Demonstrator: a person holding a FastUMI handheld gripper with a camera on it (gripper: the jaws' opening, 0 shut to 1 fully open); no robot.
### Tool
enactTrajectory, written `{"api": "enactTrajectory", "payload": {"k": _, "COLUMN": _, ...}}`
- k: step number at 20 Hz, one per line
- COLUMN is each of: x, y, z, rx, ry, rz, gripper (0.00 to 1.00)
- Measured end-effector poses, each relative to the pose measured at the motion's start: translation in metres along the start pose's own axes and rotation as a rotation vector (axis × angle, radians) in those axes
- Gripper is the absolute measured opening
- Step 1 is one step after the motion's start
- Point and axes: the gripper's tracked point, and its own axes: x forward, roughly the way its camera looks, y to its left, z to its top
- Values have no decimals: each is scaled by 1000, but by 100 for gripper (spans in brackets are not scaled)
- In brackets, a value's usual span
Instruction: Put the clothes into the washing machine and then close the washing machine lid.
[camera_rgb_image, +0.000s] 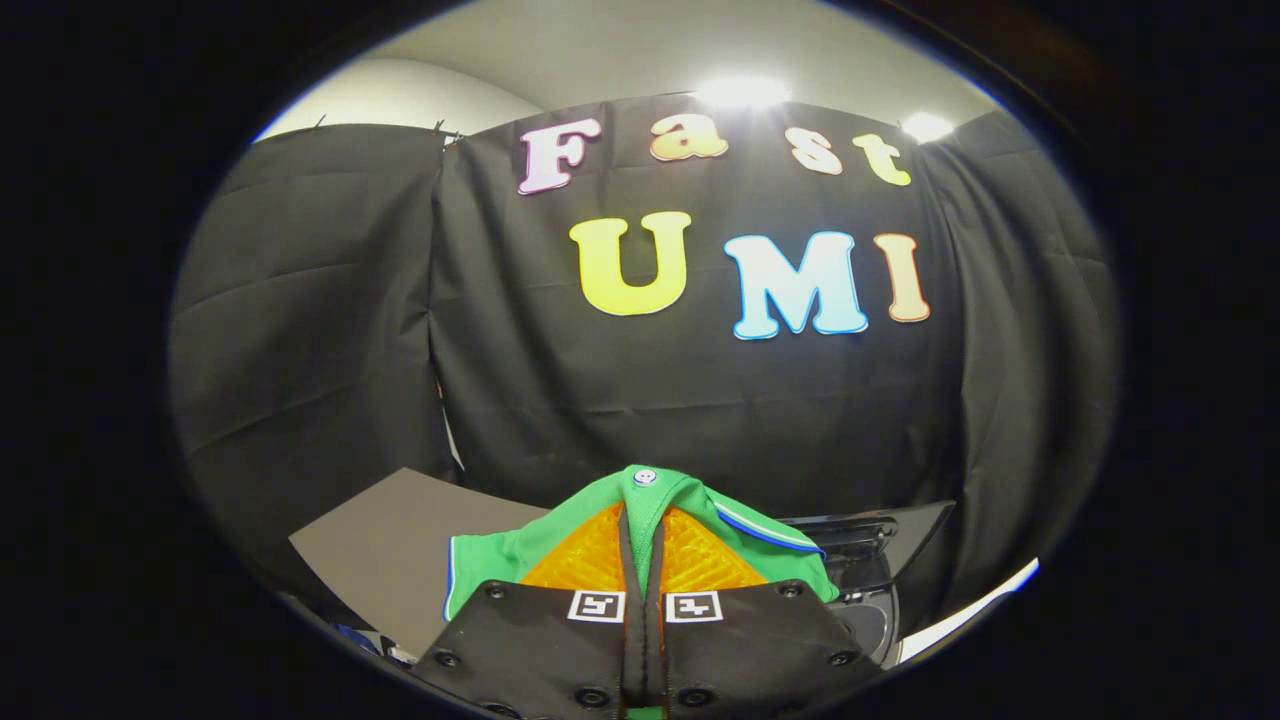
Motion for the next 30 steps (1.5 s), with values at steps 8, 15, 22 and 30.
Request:
{"api": "enactTrajectory", "payload": {"k": 8, "x": 7, "y": -73, "z": -21, "rx": 11, "ry": 28, "rz": -55, "gripper": 1}}
{"api": "enactTrajectory", "payload": {"k": 15, "x": 18, "y": -114, "z": -60, "rx": 35, "ry": 83, "rz": -70, "gripper": 1}}
{"api": "enactTrajectory", "payload": {"k": 22, "x": 38, "y": -138, "z": -142, "rx": 25, "ry": 185, "rz": -82, "gripper": 1}}
{"api": "enactTrajectory", "payload": {"k": 30, "x": 51, "y": -160, "z": -226, "rx": 28, "ry": 301, "rz": -113, "gripper": 1}}
